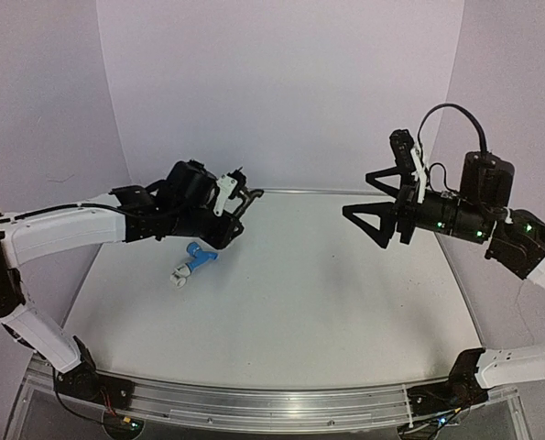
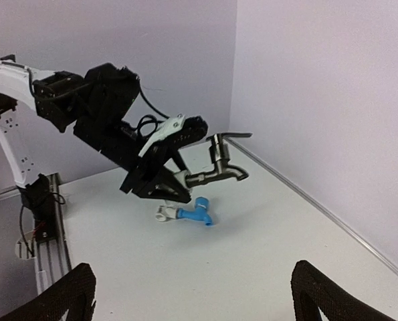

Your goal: Install the water faucets

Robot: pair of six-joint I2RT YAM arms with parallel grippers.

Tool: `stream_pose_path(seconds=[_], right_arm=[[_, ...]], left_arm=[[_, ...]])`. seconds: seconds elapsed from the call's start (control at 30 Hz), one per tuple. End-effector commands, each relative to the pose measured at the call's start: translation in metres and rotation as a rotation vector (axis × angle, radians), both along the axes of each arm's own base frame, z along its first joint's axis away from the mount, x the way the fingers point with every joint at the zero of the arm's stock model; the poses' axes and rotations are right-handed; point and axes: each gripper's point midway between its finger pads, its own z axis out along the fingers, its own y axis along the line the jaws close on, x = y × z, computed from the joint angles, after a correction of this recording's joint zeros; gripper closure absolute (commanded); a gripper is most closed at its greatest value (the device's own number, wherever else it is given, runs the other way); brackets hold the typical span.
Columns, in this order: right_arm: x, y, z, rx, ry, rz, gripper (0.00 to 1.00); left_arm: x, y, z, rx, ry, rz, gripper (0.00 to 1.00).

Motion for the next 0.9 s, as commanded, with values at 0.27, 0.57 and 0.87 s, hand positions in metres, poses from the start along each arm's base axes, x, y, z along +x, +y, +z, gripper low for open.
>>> stream_pose_path(seconds=[0.27, 0.57, 0.87], right_arm=[[0.031, -0.025, 0.01, -0.142, -0.105, -0.183, 0.02], [0.025, -0.025, 0.01, -0.138, -0.115, -0.153, 0.02], [0.023, -0.022, 0.003, -0.151, -0.114, -0.129, 0.02]], left_arm=[[0.053, -0.011, -0.095, -0.096, 0.076, 0.294, 1.0], [0.069, -0.016, -0.163, -0.016, 0.098, 0.357, 0.99], [0.07, -0.018, -0.198, 0.005, 0.134, 0.374, 0.94]])
